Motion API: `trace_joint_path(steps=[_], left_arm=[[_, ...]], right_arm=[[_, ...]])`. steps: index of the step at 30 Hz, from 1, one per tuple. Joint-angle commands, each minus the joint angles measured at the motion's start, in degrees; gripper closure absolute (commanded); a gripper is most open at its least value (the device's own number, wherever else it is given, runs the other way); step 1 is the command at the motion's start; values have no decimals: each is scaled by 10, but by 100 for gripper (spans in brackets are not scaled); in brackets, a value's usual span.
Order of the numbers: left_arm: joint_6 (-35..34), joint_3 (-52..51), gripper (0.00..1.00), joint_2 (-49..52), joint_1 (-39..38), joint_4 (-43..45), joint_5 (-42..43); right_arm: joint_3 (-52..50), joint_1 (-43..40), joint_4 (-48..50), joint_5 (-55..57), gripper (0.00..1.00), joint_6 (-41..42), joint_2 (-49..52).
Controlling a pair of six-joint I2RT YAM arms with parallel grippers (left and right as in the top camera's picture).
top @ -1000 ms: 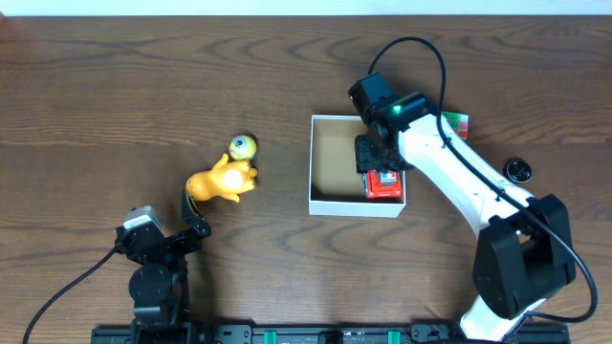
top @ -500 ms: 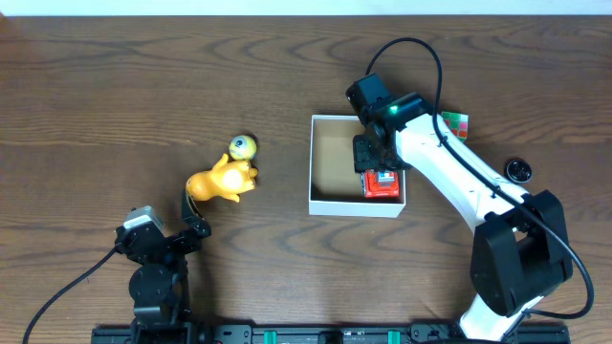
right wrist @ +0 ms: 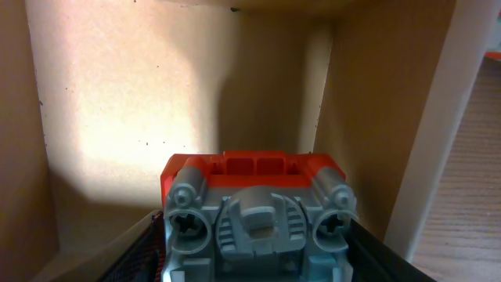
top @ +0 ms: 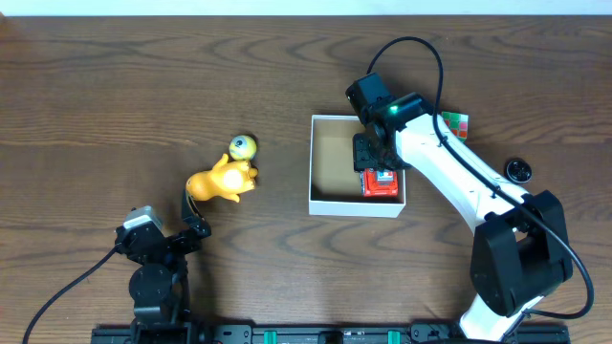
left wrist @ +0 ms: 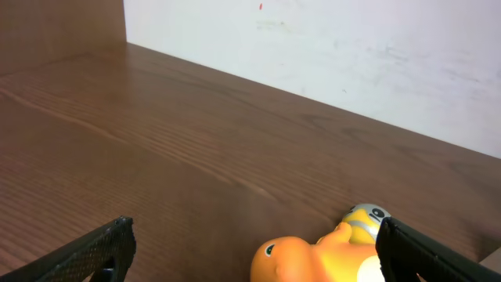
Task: Pack container
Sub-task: 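Lower the red toy robot into the white box with the right gripper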
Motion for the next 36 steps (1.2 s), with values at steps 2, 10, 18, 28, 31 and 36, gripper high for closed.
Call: trace_joint_path(steps=[2, 10, 18, 28, 31, 36], left_arm=[[10, -16, 2, -3, 2, -4, -5], [10, -16, 2, -3, 2, -4, -5], [10, -16, 2, -3, 2, -4, -5], [10, -16, 2, -3, 2, -4, -5], [10, -16, 2, -3, 2, -4, -5], [10, -16, 2, -3, 2, -4, -5]], right_arm=[[10, 5, 0, 8, 55, 10, 27], [10, 5, 0, 6, 55, 10, 42], [10, 5, -1, 2, 41, 10, 42], [10, 5, -1, -7, 21, 10, 42], [10, 5, 0, -7, 21, 10, 42], [17, 5, 5, -2, 23, 10, 42]])
